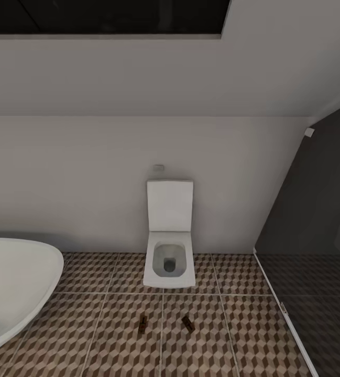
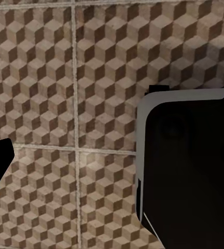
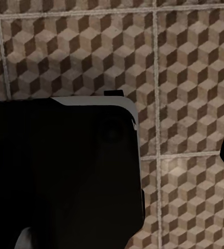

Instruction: Take the four mousetraps from the cabinet in the bathroom and place them on the bathroom floor. Make sure all four end up on the same floor surface, and ensure that at least two of them are either under or directly next to the same bathroom sink.

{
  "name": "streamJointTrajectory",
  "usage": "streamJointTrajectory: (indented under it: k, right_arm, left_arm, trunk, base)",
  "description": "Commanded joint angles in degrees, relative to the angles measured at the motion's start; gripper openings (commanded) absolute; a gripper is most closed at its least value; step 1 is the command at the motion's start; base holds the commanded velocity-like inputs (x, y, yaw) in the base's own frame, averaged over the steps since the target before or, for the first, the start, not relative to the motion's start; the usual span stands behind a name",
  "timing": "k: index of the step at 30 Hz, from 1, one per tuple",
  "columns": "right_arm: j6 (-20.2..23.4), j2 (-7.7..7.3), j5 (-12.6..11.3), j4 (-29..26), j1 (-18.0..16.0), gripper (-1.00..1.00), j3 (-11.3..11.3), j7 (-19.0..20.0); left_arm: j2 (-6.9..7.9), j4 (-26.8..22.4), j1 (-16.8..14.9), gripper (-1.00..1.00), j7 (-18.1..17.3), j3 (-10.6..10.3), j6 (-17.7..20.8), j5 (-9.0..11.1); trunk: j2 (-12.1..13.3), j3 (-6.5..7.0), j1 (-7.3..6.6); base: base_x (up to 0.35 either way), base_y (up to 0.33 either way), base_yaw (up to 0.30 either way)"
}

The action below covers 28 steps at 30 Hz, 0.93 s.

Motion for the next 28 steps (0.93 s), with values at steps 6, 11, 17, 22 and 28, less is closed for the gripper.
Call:
streamJointTrajectory:
  k: [6, 11, 17, 22, 28]
  right_arm:
    - [-0.17, -0.07, -0.24, 0.03, -0.05, 1.0, 0.58, -0.24]
    - [-0.17, -0.15, -0.24, 0.03, -0.05, 1.0, 0.55, -0.24]
    - [-0.17, -0.01, -0.3, -0.04, -0.04, 1.0, 0.45, -0.25]
    - [-0.17, 0.05, -0.33, -0.06, -0.04, 1.0, 0.48, -0.25]
    - [-0.17, 0.04, -0.29, -0.02, -0.04, 1.0, 0.52, -0.27]
  left_arm:
    - [-0.01, 0.12, -0.05, 1.0, 0.16, -0.34, -0.22, -0.02]
    - [-0.04, 0.13, -0.05, 1.0, 0.16, -0.35, -0.22, -0.02]
    - [-0.01, 0.12, -0.03, 1.0, 0.16, -0.34, -0.22, -0.02]
    - [-0.02, 0.12, -0.03, 1.0, 0.16, -0.34, -0.22, -0.02]
    - [-0.03, 0.13, -0.03, 1.0, 0.16, -0.36, -0.22, -0.02]
  trunk:
    - [-0.11, -0.11, 0.03]
    - [-0.11, -0.11, 0.03]
    - [-0.11, -0.11, 0.03]
    - [-0.11, -0.11, 0.03]
    - [-0.11, -0.11, 0.03]
  base:
    - [0.0, 0.0, 0.0]
    - [0.0, 0.0, 0.0]
    - [0.0, 0.0, 0.0]
    - [0.0, 0.0, 0.0]
    - [0.0, 0.0, 0.0]
